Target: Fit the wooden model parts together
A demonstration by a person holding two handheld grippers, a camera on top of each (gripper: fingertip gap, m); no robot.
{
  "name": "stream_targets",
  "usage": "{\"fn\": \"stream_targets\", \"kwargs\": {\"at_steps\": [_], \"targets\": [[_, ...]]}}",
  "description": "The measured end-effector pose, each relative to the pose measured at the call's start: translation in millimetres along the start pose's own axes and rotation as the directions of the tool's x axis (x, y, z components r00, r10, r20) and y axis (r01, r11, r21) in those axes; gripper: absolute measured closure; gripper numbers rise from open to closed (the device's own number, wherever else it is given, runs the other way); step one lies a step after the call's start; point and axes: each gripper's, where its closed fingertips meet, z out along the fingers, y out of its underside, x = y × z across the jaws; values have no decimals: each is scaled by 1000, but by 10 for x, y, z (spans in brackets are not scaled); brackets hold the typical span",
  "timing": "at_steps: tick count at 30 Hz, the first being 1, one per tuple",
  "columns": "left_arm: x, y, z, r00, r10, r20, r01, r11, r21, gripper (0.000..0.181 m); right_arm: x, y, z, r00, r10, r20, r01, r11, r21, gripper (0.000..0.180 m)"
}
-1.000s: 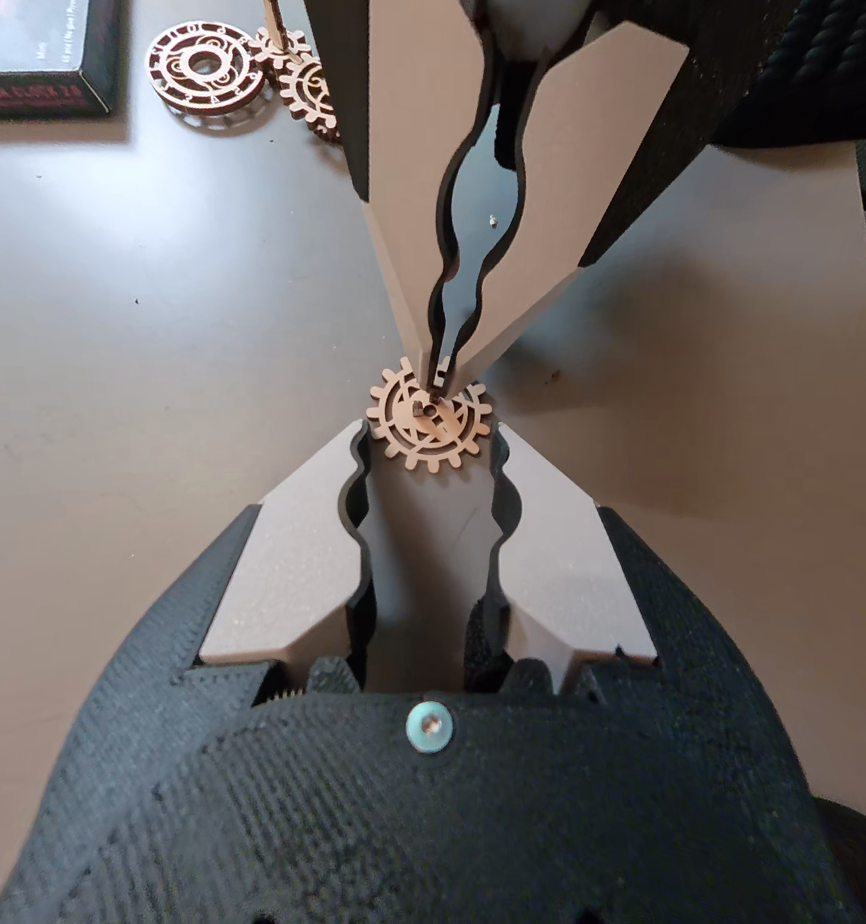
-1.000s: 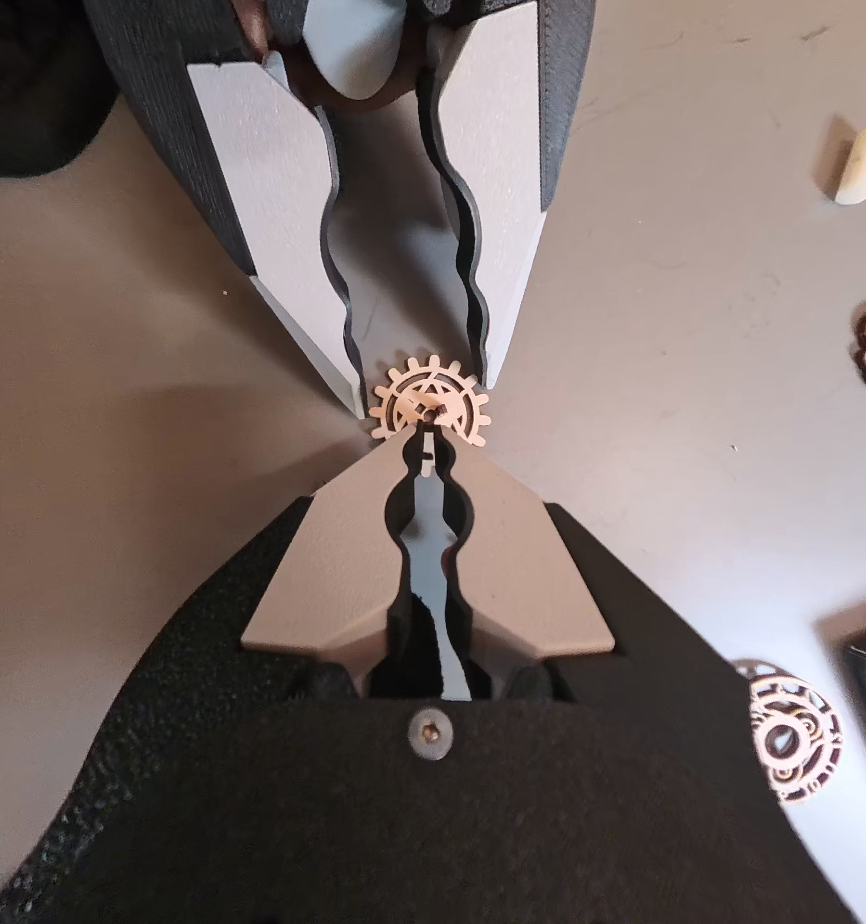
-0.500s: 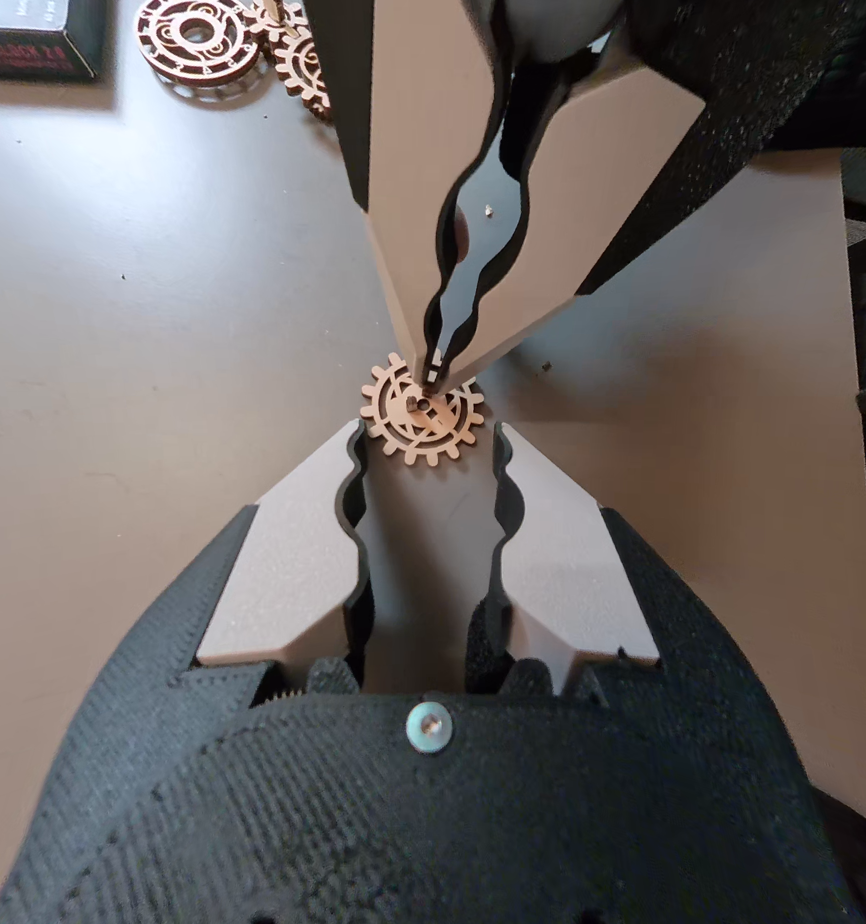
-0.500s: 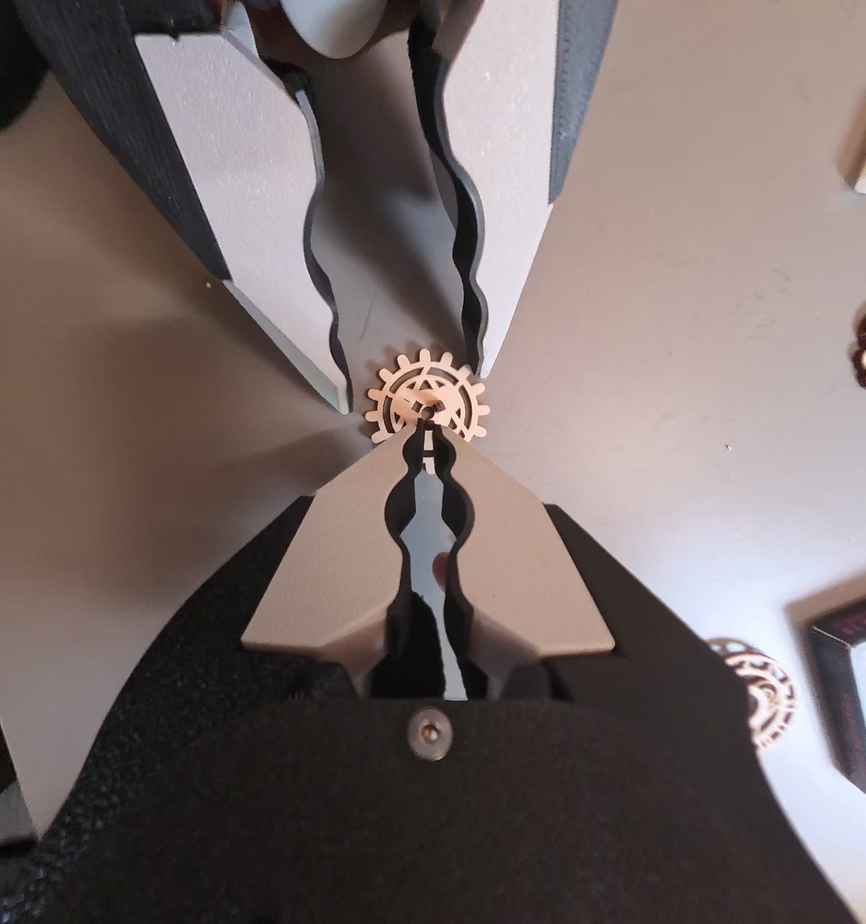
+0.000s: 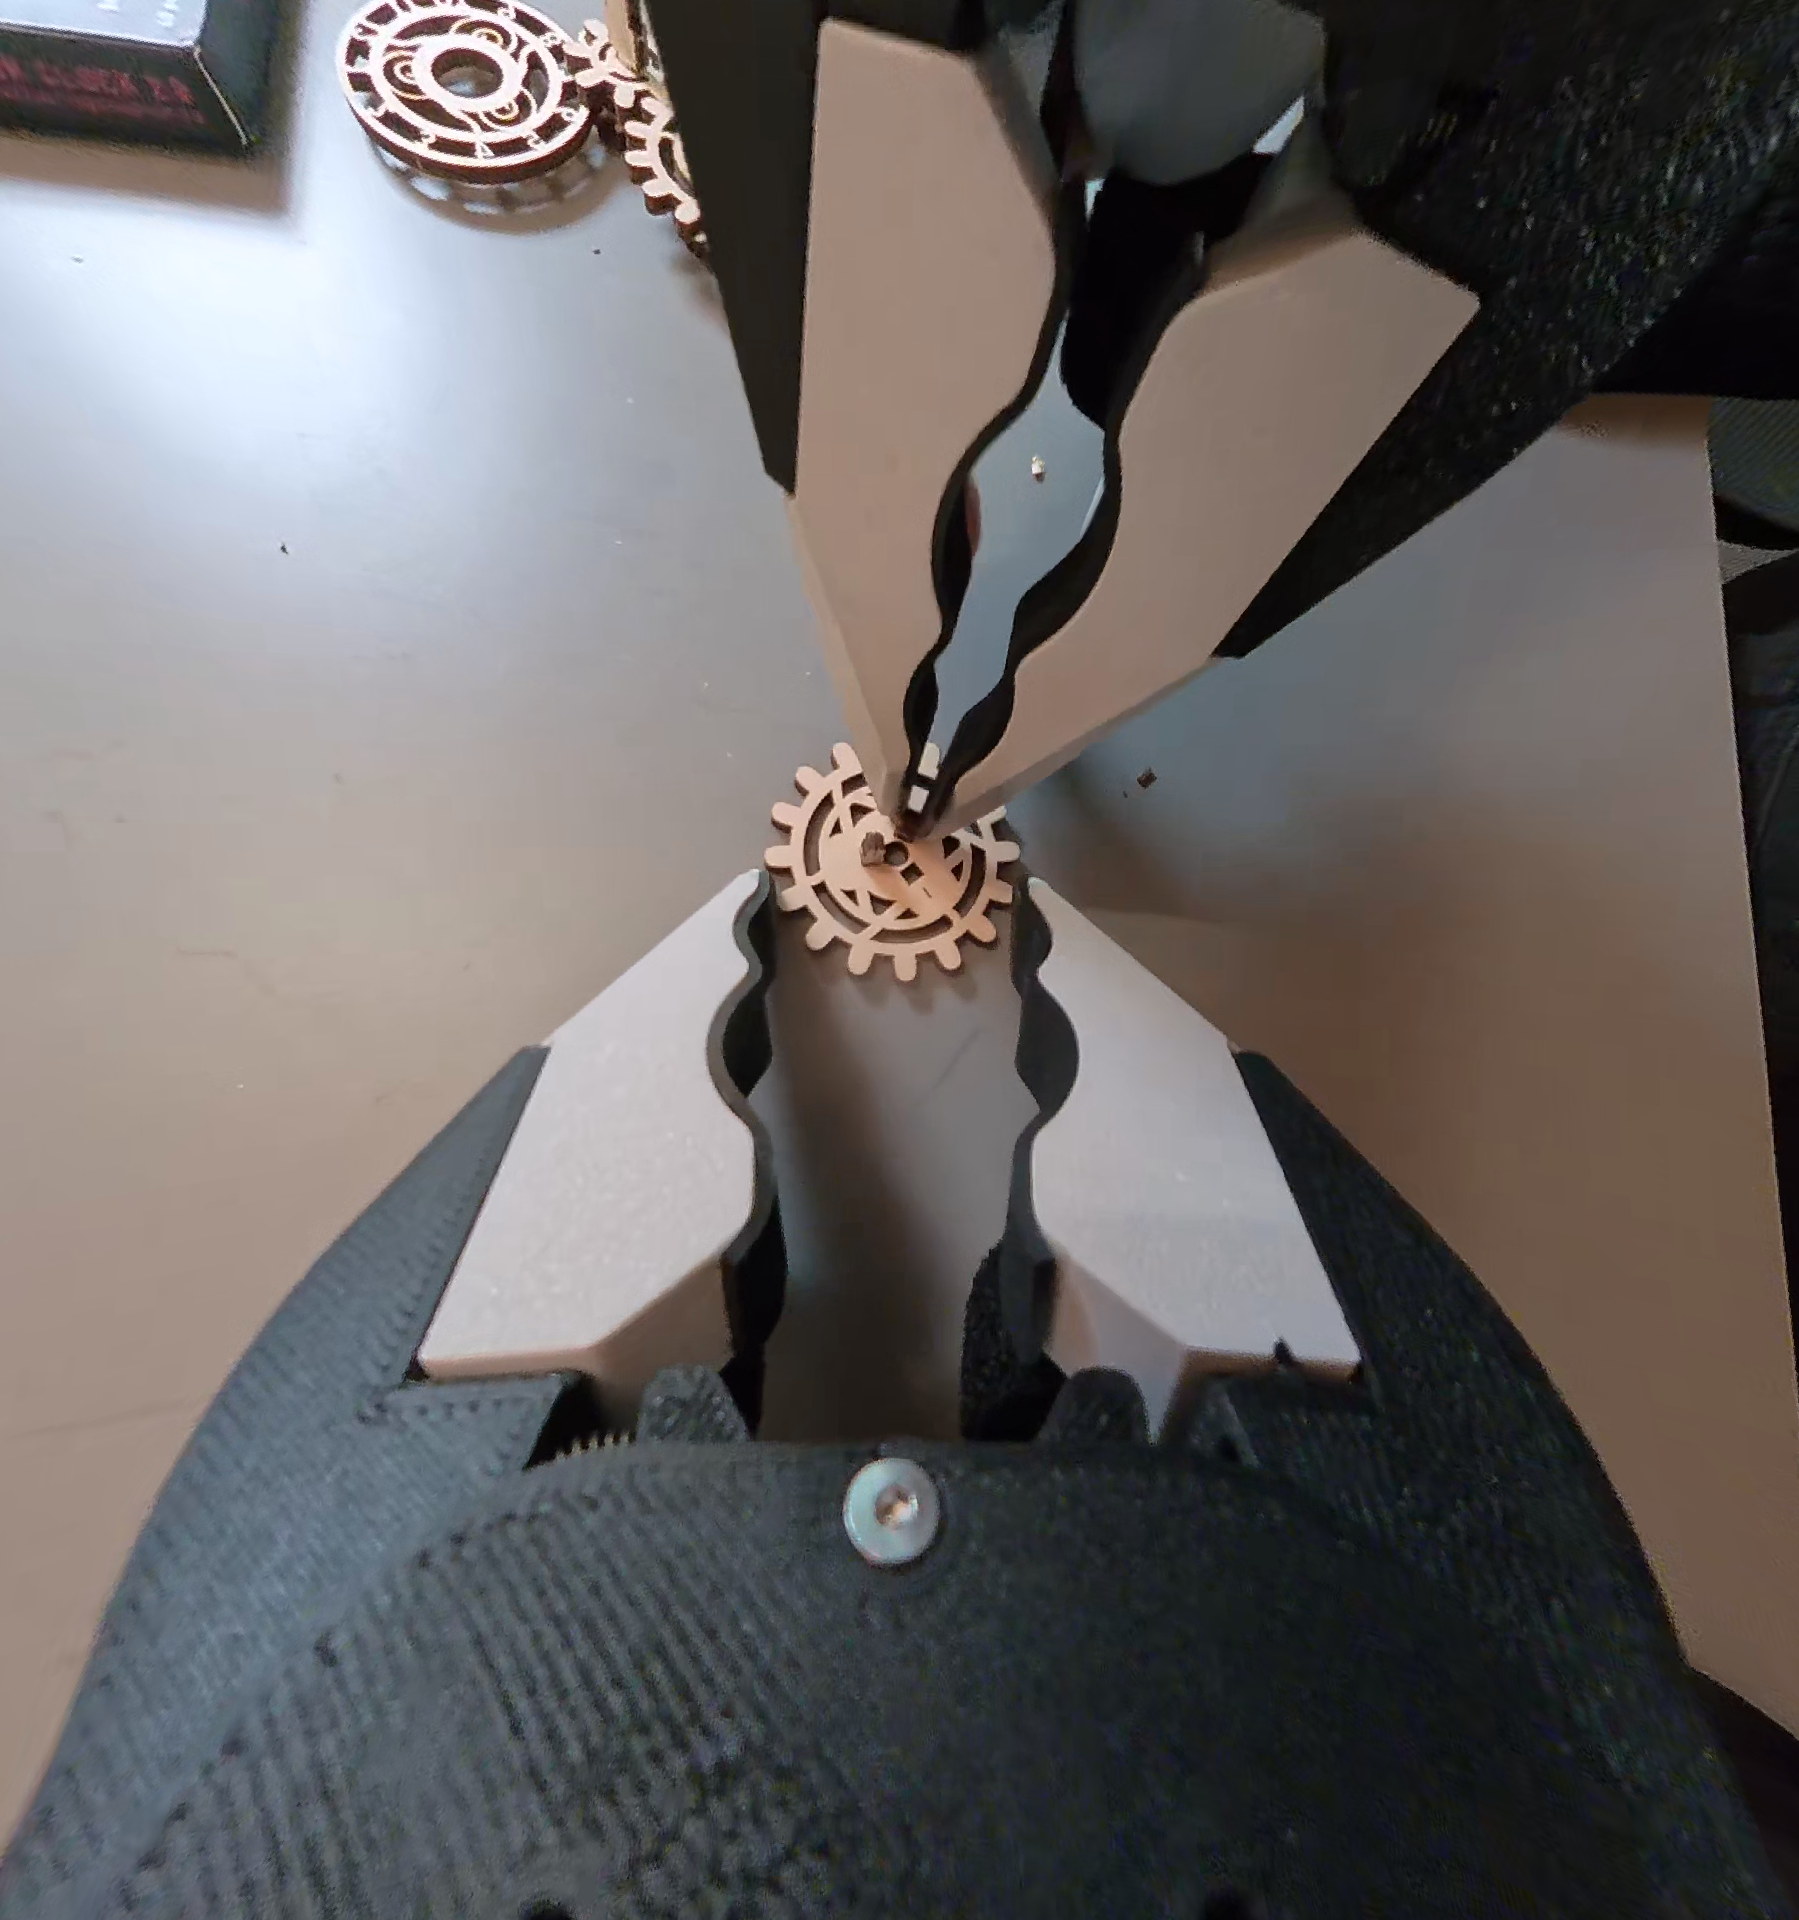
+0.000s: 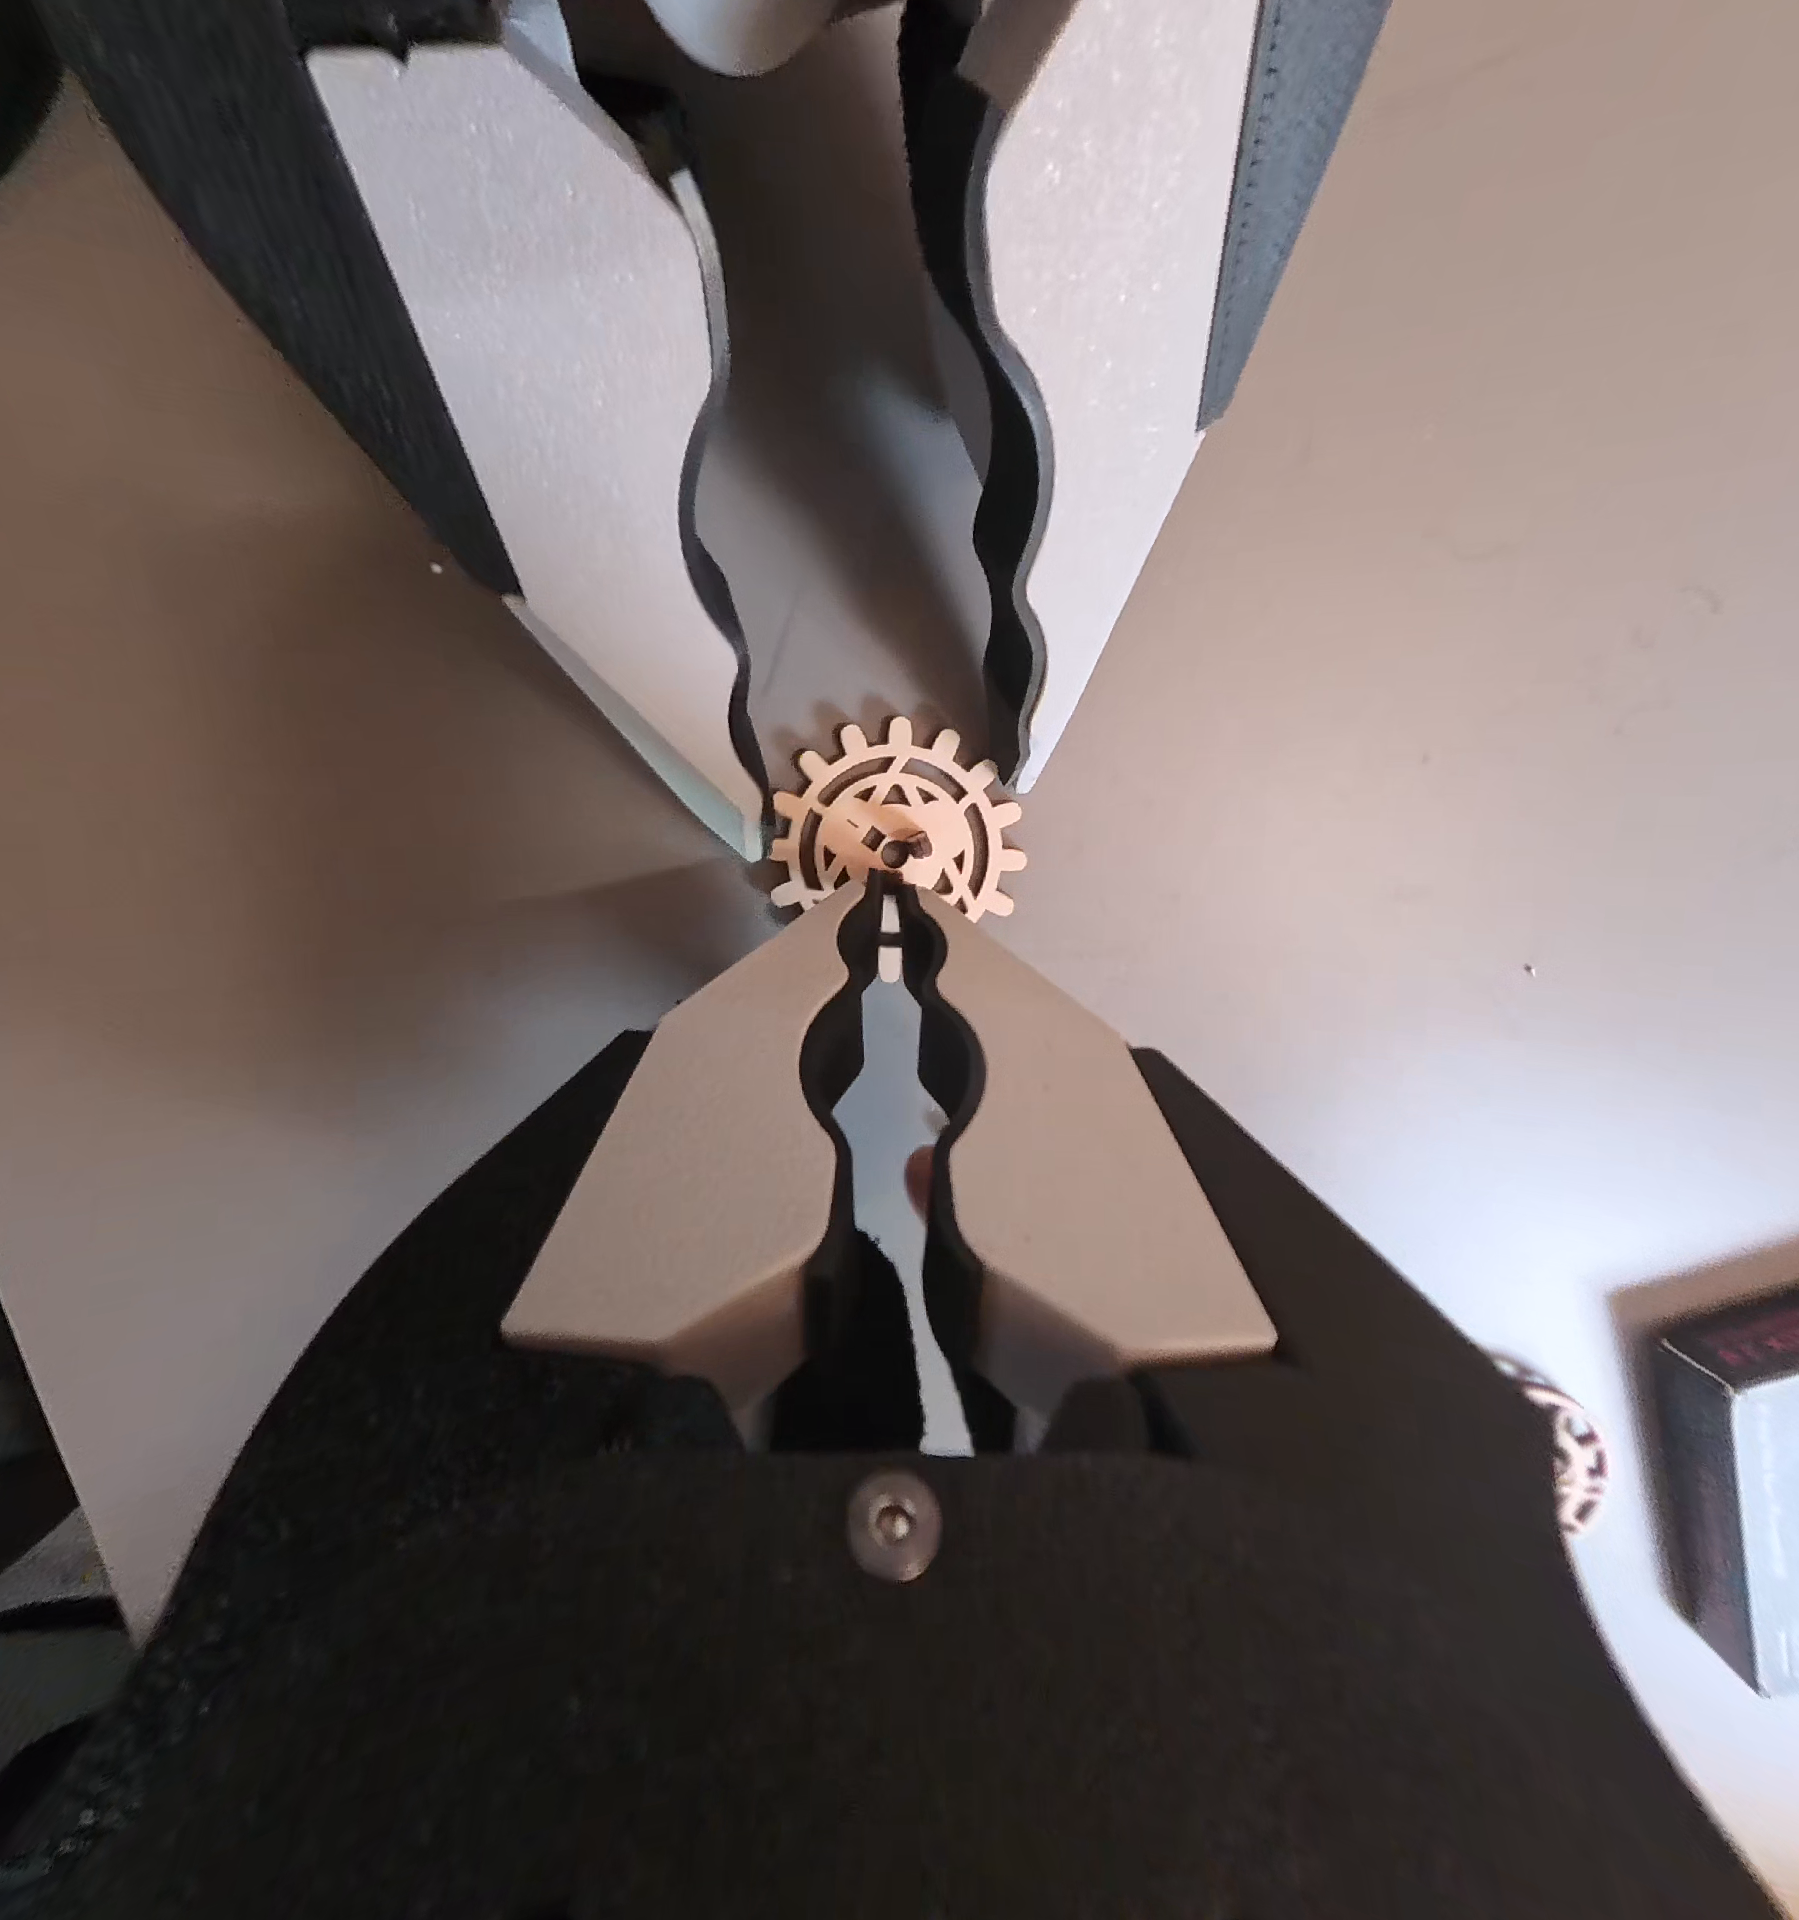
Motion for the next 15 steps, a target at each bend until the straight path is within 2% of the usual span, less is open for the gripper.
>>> {"fn": "stream_targets", "kwargs": {"at_steps": [3, 5, 7, 9, 15], "targets": [[5, 2, -3, 1000, -1, -6, 1, 1000, -3, 137, 7, 7, -11, 1000, 18, -2, -17, 996, 84, 176], [12, 6, -8, 1000, -3, -14, 3, 1000, -4, 137, -39, 4, -49, 999, 34, 27, -38, 990, 139, 166], [15, 5, -11, 1000, -9, -21, 9, 1000, -6, 137, -58, -16, -75, 999, 41, 29, -45, 984, 172, 167], [12, 5, -11, 1000, -10, -21, 10, 1000, -5, 137, -15, -16, -71, 1000, 17, -17, -14, 985, 172, 168], [15, 5, -12, 1000, -14, -19, 14, 1000, -3, 137, -6, -36, -36, 1000, -17, -12, 19, 988, 150, 177]]}}
